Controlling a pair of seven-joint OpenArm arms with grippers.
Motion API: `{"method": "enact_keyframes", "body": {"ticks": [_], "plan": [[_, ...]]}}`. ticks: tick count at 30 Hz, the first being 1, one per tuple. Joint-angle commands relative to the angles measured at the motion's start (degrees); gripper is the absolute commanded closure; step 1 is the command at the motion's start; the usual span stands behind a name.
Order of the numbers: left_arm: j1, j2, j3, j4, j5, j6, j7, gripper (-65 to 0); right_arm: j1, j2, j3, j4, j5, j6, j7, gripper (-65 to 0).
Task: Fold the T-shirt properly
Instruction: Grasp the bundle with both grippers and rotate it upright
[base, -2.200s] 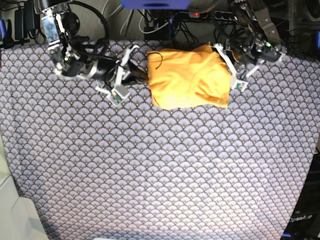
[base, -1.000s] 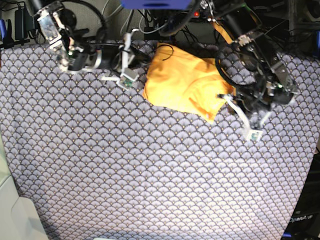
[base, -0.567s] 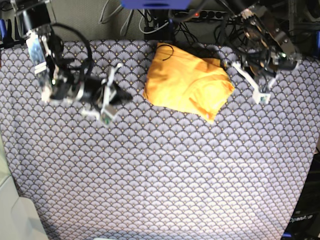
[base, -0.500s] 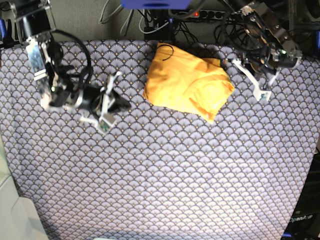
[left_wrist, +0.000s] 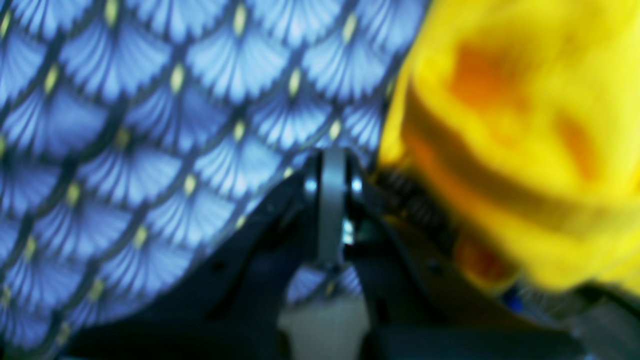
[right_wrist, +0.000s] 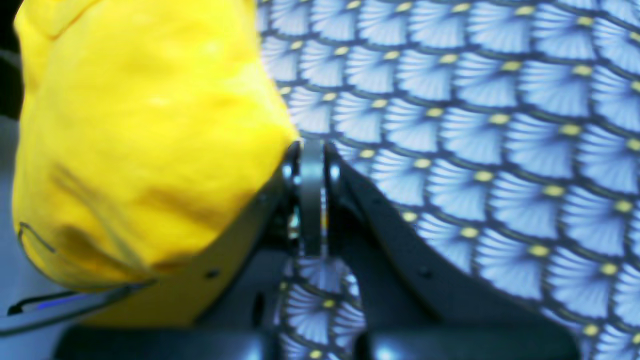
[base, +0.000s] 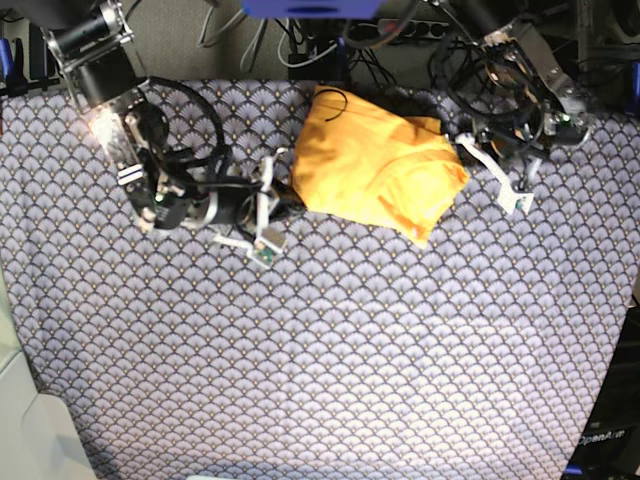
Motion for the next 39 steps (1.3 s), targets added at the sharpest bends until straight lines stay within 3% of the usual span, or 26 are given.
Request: {"method": "enact_keyframes", "body": {"ticks": [1, 6, 11, 15, 19, 23, 34, 39], "plan": [[-0.1, 1.0, 0.7, -2.3, 1.3, 0.1, 1.7, 0.0, 1.0, 0.3, 0.1, 0.9, 1.1, 0.4, 1.2, 0.0], [-2.5, 1.0, 1.1, -6.1, 1.2, 0.1, 1.7, 0.0, -0.6, 0.4, -0.2, 1.0, 1.1, 0.4, 1.2, 0.0], [-2.9, 1.0, 7.8, -5.9, 1.2, 0.1, 2.2, 0.0, -1.9, 0.3, -0.3, 1.0, 1.1, 0.4, 1.2, 0.0], [-2.7, 1.0, 11.6, -6.2, -3.9, 0.6, 0.6, 0.0, -3.6, 0.2, -0.3, 1.8, 1.1, 0.4, 1.2, 0.0], [-2.8, 1.0, 13.1, -6.2, -13.3, 8.2, -1.9, 0.0, -6.0, 0.4, -0.3, 3.4, 1.1, 0.4, 1.2, 0.0], [-5.6, 1.0, 13.1, -6.2, -16.8, 13.3, -2.4, 0.0, -7.4, 1.7, -0.3, 4.4, 1.1, 0.4, 1.1, 0.0], [-15.0, 1.0, 13.0, -7.9, -16.7, 18.9, -3.2, 0.0, -9.0, 5.4, -0.2, 4.4, 1.2, 0.4, 1.2, 0.0], [-13.9, 1.0, 12.7, -7.2, -17.1, 22.8, -2.1, 0.0, -9.9, 7.0, 0.2, 4.4, 1.2, 0.4, 1.2, 0.0]]}}
